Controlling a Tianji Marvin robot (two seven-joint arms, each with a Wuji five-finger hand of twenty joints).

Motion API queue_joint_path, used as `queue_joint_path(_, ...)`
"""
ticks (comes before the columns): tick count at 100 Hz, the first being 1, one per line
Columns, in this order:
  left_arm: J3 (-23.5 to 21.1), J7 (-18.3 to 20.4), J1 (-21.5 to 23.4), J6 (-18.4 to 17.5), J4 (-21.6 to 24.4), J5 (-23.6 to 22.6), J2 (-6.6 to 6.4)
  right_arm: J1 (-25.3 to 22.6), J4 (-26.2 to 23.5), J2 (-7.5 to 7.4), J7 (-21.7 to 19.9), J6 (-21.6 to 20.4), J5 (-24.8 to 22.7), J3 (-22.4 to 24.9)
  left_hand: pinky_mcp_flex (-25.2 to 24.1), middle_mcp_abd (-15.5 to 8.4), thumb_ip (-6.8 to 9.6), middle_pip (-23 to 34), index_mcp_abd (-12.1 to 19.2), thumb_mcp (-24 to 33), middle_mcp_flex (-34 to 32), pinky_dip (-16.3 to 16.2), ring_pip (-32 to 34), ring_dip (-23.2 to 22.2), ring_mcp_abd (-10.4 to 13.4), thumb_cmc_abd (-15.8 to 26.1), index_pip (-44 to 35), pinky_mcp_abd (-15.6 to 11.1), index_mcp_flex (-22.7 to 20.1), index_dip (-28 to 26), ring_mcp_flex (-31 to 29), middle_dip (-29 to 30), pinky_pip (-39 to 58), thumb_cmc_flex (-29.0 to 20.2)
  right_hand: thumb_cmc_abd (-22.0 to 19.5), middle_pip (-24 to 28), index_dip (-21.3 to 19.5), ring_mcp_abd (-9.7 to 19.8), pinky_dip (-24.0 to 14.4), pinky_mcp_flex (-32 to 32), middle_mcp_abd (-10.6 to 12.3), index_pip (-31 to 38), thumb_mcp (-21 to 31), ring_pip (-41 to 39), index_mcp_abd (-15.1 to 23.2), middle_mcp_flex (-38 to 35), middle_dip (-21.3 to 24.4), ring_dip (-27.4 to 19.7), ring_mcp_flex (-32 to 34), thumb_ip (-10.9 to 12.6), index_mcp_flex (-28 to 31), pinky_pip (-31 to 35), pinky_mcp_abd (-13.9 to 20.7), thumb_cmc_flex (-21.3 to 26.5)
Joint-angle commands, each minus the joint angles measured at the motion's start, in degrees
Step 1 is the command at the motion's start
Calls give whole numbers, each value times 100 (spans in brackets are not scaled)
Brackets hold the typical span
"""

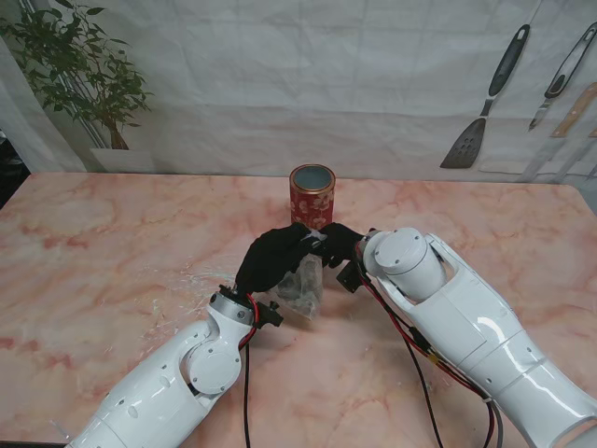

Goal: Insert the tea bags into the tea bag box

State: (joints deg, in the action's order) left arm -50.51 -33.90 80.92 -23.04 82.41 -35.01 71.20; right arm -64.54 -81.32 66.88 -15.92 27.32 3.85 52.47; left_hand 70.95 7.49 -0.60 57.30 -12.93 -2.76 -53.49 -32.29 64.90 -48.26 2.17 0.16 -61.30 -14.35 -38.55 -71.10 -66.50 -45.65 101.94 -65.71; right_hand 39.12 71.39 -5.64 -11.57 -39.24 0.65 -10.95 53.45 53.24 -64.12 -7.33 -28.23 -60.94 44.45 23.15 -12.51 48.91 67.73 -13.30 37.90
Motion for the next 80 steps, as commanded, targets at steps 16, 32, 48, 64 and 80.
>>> queue_joint_path(16, -37, 51, -50, 83, 71, -23, 11, -103, -75, 62, 87, 62, -77, 20, -699, -734, 257, 1209, -984, 384, -724, -19, 2010, 74, -1020, 175, -815, -567, -594, -117, -626, -65, 1742, -366, -377, 264, 4, -14, 42, 16, 97, 734, -118, -218, 61, -198, -74, 15, 175, -130, 367, 219, -123, 616)
queue_joint_path(32, -27, 0, -73, 125, 40, -98, 5, -99, -80, 37, 3, 16, -44, 47, -699, -781, 257, 1203, -984, 385, -731, -19, 2010, 74, -1020, 173, -816, -567, -594, -115, -626, -61, 1742, -364, -888, 205, -741, 44, 64, -226, 80, 915, -314, -89, 60, 217, -120, 3, -200, 16, 67, 106, 30, 763)
queue_joint_path(48, -80, 44, -71, 220, 35, -98, -14, -125, -127, 12, -109, -40, 114, 162, -699, -756, 256, 1202, -984, 384, -731, -19, 2010, 74, -1020, 172, -816, -567, -594, -115, -626, -63, 1742, -364, -1140, 118, -1463, 80, 169, -527, 49, 988, -262, 124, -183, 707, -50, -128, -725, 128, -186, -216, 153, 922)
queue_joint_path(64, -150, 71, -63, 286, 37, -92, -29, -168, -223, -18, -150, -11, 124, 278, -699, -730, 255, 1198, -984, 384, -724, -19, 2010, 75, -1020, 171, -816, -567, -594, -115, -626, -65, 1742, -364, -1239, 59, -1883, 88, 255, -575, 43, 1032, -193, 223, -388, 996, 37, -257, -1026, 257, -316, -512, 195, 960)
queue_joint_path(80, -207, 96, -53, 373, 43, -102, -45, -237, -313, -46, -179, -9, 117, 387, -699, -628, 255, 1196, -984, 382, -717, -19, 2010, 75, -1020, 170, -816, -567, -594, -114, -626, -68, 1742, -363, -1275, -7, -2022, 97, 280, -590, 14, 1040, -130, 263, -457, 1089, 91, -325, -1133, 311, -357, -649, 211, 939)
